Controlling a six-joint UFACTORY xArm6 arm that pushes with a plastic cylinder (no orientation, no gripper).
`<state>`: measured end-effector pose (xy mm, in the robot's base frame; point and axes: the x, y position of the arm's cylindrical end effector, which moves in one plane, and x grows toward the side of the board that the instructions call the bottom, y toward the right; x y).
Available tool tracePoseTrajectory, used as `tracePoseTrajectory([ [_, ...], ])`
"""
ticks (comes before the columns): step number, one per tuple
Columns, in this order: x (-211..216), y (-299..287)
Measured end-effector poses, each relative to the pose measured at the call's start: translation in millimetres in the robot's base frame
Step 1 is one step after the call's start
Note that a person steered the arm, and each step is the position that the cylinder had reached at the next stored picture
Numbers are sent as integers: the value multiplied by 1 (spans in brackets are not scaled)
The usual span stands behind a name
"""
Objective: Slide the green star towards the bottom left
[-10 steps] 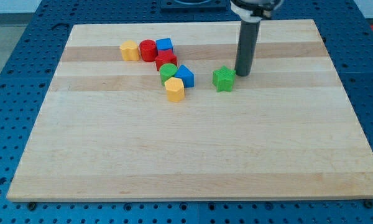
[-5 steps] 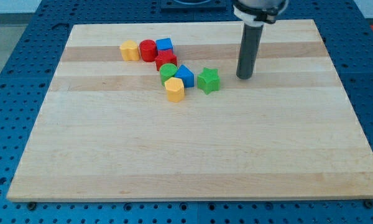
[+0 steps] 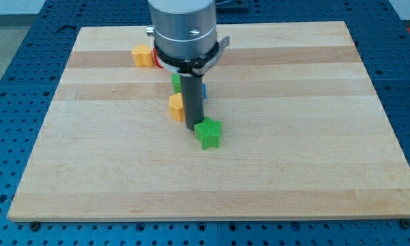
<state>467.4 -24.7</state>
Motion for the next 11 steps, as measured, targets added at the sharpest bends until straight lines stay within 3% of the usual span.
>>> tracePoseTrajectory([
  [2,-14,71],
  [3,5,65],
  [5,21,-41],
  [8,20,50],
  [9,39,39],
  [11,52,-93],
])
